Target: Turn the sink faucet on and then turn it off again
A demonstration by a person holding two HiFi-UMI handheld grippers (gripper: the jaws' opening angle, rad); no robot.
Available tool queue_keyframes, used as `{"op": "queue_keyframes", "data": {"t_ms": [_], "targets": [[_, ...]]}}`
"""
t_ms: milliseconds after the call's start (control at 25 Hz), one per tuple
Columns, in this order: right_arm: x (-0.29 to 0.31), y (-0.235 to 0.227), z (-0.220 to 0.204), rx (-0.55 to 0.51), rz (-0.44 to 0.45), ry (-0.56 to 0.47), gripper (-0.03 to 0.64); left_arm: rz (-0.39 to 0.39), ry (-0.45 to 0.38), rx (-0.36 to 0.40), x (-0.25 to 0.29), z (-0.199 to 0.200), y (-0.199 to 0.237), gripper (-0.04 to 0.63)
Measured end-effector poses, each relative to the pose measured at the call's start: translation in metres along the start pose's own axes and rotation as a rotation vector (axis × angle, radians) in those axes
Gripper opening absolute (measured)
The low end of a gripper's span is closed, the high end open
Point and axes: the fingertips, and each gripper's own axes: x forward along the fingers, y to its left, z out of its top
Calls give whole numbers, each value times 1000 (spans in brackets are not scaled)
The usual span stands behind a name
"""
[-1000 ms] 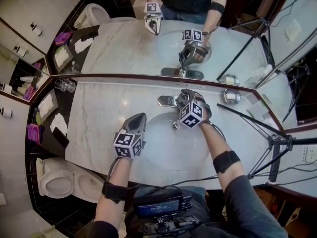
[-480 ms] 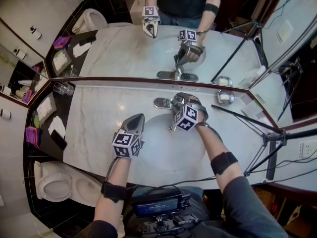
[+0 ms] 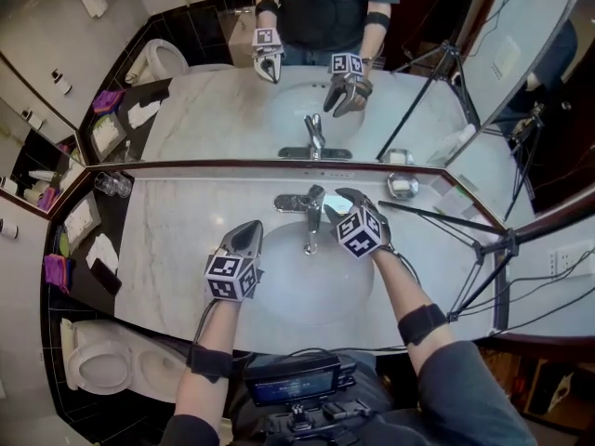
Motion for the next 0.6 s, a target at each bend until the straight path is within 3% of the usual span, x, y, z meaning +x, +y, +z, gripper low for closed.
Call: {"op": "queue_keyframes", "data": {"t_ms": [280,600], "targets": [[-63,-29,-16,344,-122,-85,21,-14,-14,7,-5,4,-11,-6],[-115,-38,-49,595,-163,-213,17,-31,-18,4,-7,3,-21,-6]]}}
